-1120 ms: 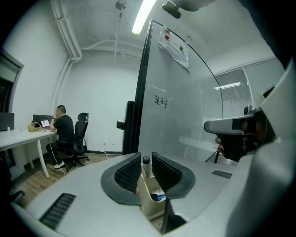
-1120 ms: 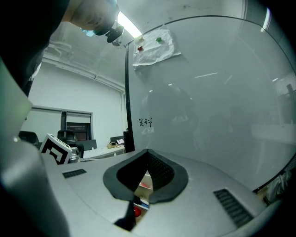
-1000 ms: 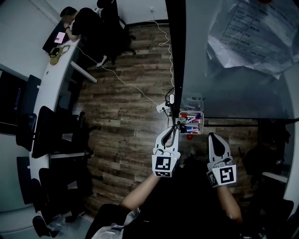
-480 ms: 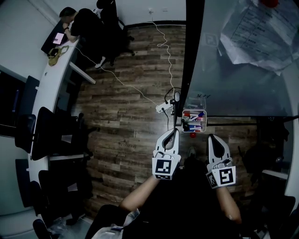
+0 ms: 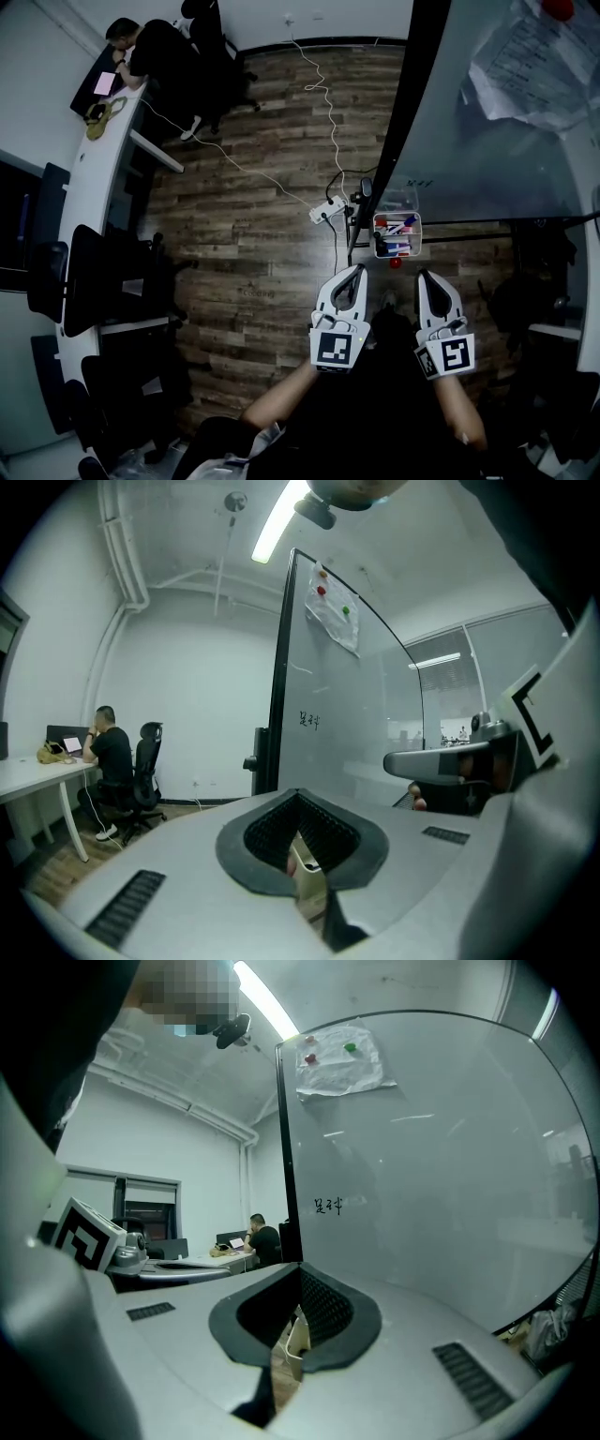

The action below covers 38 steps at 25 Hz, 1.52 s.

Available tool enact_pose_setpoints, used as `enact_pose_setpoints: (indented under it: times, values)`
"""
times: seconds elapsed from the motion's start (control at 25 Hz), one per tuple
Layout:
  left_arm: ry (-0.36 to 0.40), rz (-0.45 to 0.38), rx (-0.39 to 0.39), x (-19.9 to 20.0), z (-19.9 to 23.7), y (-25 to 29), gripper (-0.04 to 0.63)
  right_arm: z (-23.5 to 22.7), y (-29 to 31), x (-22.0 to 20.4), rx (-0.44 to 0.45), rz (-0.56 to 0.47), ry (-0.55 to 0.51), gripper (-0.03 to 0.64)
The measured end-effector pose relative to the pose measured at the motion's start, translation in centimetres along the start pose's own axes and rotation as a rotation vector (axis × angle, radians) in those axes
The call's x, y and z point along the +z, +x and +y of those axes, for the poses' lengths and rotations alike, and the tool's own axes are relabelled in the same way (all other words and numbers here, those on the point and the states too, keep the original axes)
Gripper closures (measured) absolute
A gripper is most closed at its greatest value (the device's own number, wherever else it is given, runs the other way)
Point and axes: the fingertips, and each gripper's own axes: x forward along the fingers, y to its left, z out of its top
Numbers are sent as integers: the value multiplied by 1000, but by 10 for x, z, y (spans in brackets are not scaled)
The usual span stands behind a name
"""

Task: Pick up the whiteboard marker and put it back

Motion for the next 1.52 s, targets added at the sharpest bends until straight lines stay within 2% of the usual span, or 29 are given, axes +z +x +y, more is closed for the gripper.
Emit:
enact_pose_setpoints:
  times: [0.32,0.56,0.8,1.16,1.28,1.4,1.52]
  values:
    - [-33,-38,20,16,0,-8,588,4,-6,8,1,-12,-7,603]
    - [-48,-34,43,21,-5,-8,588,9,-8,13,41,-24,-12,603]
    - [-15,-5,36,25,-16,-8,588,7,-10,24,68,-50,-3,603]
    - [-34,-14,69,27,-24,-7,587,0,-18,28,89,-54,2,603]
    - [-35,-19,70,30,-25,-7,588,2,-18,34,90,-70,12,603]
    - [-43,-17,65,29,-27,-6,588,0,-19,27,101,-43,9,603]
    - [-41,-12,59,29,-30,-6,588,1,-18,36,96,-71,26,603]
